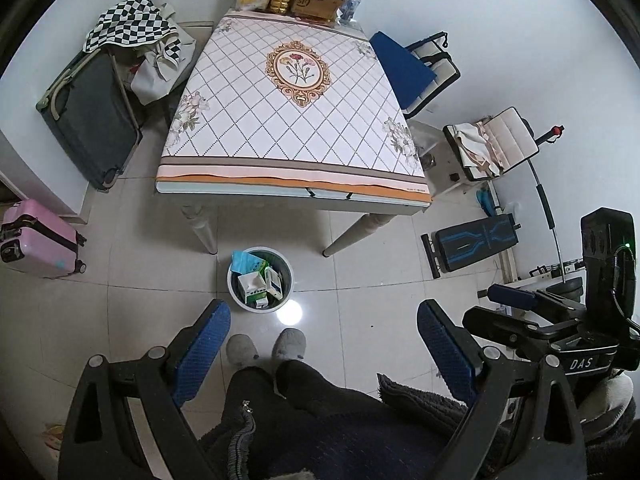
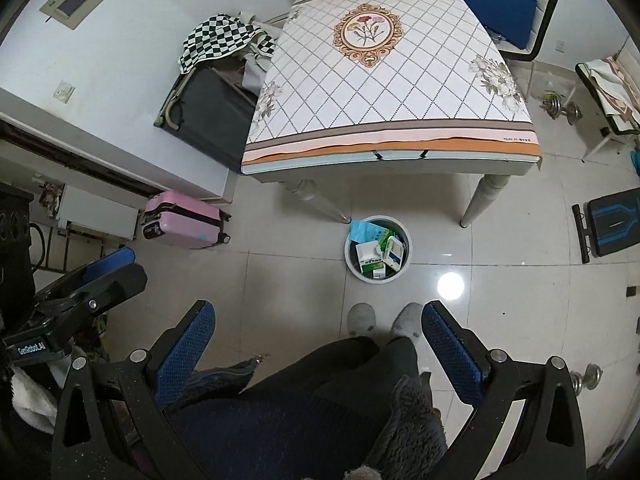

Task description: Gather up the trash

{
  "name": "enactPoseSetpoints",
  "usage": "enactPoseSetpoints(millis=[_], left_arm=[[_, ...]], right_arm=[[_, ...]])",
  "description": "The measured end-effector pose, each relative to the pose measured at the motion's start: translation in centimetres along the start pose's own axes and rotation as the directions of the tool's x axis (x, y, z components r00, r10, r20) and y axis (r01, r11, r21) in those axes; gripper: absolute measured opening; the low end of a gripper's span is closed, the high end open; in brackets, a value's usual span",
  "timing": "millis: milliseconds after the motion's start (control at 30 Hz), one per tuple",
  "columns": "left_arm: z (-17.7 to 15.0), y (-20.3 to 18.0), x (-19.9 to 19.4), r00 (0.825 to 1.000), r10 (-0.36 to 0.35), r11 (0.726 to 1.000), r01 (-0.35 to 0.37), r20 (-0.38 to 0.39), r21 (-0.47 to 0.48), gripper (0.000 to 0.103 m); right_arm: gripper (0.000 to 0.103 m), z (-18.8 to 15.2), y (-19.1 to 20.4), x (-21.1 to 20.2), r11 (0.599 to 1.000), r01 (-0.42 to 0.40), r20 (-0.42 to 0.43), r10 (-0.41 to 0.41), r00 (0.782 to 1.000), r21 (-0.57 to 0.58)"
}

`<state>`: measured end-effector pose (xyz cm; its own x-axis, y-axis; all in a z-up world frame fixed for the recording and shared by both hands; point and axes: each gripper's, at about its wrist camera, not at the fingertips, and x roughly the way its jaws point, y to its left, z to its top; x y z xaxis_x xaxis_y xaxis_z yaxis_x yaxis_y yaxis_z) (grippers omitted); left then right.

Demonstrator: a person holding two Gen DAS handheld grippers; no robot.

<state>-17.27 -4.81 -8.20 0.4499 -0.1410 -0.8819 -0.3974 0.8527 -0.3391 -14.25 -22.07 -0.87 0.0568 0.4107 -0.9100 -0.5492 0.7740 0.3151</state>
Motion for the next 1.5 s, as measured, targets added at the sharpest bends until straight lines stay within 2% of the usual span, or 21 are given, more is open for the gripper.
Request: enactPoseSetpoints(millis=[33,1500], left_arm=[[0.0,0.01,-0.09,1.0,-0.002,1.0,0.002,0.001,-0.001,0.103],[-0.3,-0.86,-0.13,1.0,-0.019,1.0,0.019,-0.003,0.008,0.103]], right_arm=[[0.103,-0.01,0.04,-0.12,1.0,0.001,0.001,-0.001,1.0,0.001],[0.103,0.19,-0.63,-0.73,1.0,-0.002,-0.013,0.002,1.0,0.008]])
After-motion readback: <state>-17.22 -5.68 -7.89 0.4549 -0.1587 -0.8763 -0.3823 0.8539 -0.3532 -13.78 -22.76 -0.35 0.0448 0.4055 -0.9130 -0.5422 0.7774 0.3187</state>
